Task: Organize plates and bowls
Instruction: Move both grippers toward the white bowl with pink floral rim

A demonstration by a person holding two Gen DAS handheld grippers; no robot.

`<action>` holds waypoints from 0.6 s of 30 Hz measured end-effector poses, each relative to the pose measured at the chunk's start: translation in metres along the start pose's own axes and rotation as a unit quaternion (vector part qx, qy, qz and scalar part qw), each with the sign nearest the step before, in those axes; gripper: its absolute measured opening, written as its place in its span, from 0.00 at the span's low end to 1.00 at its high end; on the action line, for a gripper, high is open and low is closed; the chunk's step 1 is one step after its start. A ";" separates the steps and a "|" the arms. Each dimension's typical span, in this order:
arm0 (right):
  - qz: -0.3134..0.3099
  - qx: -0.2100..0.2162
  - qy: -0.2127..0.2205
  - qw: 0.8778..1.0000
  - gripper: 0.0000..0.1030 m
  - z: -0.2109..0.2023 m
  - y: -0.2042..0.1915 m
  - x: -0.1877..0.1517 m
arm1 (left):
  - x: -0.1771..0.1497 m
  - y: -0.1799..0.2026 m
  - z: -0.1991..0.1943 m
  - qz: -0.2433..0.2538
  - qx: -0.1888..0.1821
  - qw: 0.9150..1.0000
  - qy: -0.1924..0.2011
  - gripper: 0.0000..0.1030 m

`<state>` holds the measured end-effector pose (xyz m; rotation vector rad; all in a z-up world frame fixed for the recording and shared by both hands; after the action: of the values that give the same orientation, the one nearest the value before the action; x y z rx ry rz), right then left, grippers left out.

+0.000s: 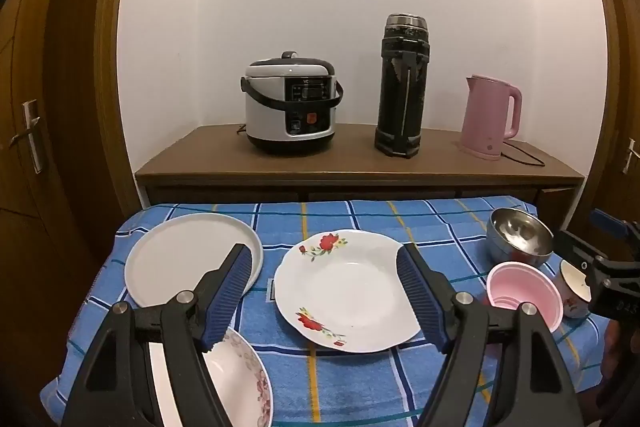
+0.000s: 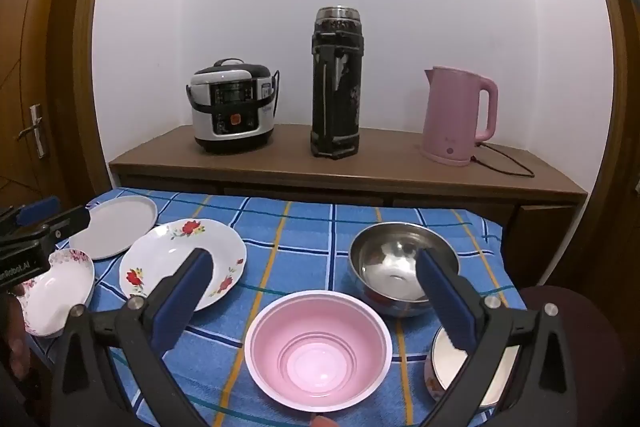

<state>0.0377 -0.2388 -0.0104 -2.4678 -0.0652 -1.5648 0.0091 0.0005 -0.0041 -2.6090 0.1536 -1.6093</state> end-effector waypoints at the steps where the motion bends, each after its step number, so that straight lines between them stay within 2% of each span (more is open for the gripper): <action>1: 0.000 0.000 -0.001 1.000 1.00 0.000 0.000 0.000 | 0.000 -0.001 0.000 0.000 0.000 1.000 0.000 0.75; 8: -0.010 0.011 -0.007 1.000 1.00 0.007 -0.006 -0.006 | -0.003 0.006 -0.002 0.009 0.014 1.000 0.009 0.75; 18: -0.021 0.023 -0.020 0.999 1.00 0.013 -0.012 -0.011 | -0.010 0.001 0.009 0.003 0.018 1.000 -0.003 0.75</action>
<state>0.0430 -0.2233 -0.0237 -2.4774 -0.1576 -1.5130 0.0123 0.0007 -0.0171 -2.5838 0.1306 -1.5860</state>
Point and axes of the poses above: each gripper's, at about its wrist camera, not at the fingertips, and z roughly the way its jaws point, y to its right, x to its top, the point moved 1 cm from there along z, roughly the way its jaws point, and after that the axes turned 11 degrees about z, right-handed, at the moved point
